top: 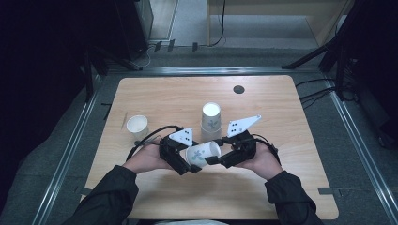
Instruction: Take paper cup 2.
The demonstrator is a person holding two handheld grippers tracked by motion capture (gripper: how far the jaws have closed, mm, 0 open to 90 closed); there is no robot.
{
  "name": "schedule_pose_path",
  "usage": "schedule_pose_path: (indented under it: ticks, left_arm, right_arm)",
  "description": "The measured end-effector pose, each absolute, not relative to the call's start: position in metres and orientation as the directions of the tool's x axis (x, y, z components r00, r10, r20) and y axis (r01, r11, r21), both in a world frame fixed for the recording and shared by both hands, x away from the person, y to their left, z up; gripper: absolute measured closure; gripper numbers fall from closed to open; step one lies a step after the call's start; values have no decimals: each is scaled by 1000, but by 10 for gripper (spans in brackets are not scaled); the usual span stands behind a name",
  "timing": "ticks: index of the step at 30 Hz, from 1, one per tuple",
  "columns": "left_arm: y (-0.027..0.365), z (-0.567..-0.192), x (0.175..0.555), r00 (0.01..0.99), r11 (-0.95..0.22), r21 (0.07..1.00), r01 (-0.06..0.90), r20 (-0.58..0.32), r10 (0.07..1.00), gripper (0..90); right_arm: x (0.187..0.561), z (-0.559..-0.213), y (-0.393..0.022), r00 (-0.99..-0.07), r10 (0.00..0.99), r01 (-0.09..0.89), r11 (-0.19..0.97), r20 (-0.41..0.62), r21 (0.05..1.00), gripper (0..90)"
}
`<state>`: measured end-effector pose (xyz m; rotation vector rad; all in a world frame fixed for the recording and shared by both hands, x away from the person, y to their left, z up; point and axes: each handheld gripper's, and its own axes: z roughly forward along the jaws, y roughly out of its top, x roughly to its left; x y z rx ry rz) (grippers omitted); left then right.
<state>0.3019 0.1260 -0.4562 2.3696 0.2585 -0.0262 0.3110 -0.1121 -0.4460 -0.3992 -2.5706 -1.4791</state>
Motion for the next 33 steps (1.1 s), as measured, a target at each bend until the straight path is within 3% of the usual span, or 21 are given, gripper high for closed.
schedule_pose_path:
  ticks: [13, 33]
  left_arm:
    - [134, -454, 302, 977, -650, 731, 206, -117, 177, 211]
    - [133, -456, 303, 978, -679, 706, 203, -117, 171, 244]
  right_arm:
    - [312, -443, -114, -948, 142, 317, 448, 284, 836, 347]
    - [311, -446, -112, -951, 143, 310, 474, 275, 825, 344]
